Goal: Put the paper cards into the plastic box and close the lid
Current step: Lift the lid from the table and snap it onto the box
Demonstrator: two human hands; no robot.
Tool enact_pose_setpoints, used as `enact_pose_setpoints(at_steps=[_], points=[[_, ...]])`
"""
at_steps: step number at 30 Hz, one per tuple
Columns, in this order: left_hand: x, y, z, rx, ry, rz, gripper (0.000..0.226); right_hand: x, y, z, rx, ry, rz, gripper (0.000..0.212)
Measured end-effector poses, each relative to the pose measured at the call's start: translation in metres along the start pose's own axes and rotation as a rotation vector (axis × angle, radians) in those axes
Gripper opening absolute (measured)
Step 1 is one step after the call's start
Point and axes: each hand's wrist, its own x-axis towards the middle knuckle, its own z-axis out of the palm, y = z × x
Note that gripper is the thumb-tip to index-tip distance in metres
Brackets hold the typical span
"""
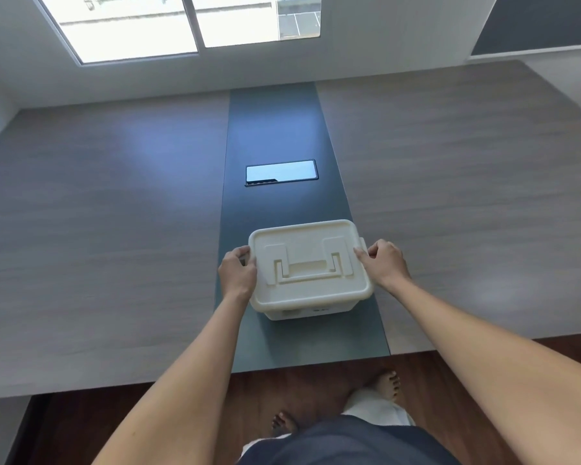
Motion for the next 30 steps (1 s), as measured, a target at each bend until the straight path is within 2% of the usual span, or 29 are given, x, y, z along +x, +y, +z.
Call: enact_pose_setpoints(at_steps=[3, 6, 8, 10, 13, 17, 20, 22, 23, 26, 30], points=[[0.0, -0.006, 0.001, -0.081, -0.033, -0.046, 0.035, 0.003, 0.002, -0.001, 0.058, -0.06, 0.055, 0.04], [0.001, -0.017, 0.003, -0.174, -0.101, -0.275, 0.054, 0.007, 0.006, -0.001, 0.277, -0.229, 0.18, 0.05], [0.0, -0.024, 0.003, -0.268, -0.202, -0.419, 0.056, 0.004, 0.006, -0.002, 0.466, -0.353, 0.3, 0.054], [-0.002, -0.023, 0.001, -0.329, -0.238, -0.439, 0.052, 0.001, 0.003, -0.004, 0.57, -0.416, 0.363, 0.051], [0.002, -0.021, 0.001, -0.343, -0.201, -0.417, 0.047, 0.003, -0.002, -0.005, 0.631, -0.417, 0.395, 0.047], [0.006, -0.019, 0.003, -0.367, -0.123, -0.476, 0.044, 0.005, -0.001, -0.005, 0.731, -0.396, 0.487, 0.05], [0.005, -0.012, -0.002, -0.307, -0.02, -0.403, 0.039, 0.011, 0.001, -0.009, 0.568, -0.299, 0.409, 0.059], [0.006, -0.007, -0.004, -0.245, 0.008, -0.321, 0.025, 0.016, -0.001, -0.017, 0.375, -0.233, 0.313, 0.061], [0.007, -0.005, -0.005, -0.215, 0.004, -0.283, 0.02, 0.017, -0.003, -0.019, 0.289, -0.208, 0.271, 0.058], [0.008, -0.001, -0.002, -0.055, 0.003, -0.197, 0.025, 0.015, -0.01, -0.018, 0.125, -0.133, 0.195, 0.044], [0.003, 0.002, 0.001, 0.098, 0.083, -0.11, 0.022, 0.006, -0.015, -0.012, 0.027, -0.016, 0.139, 0.036]])
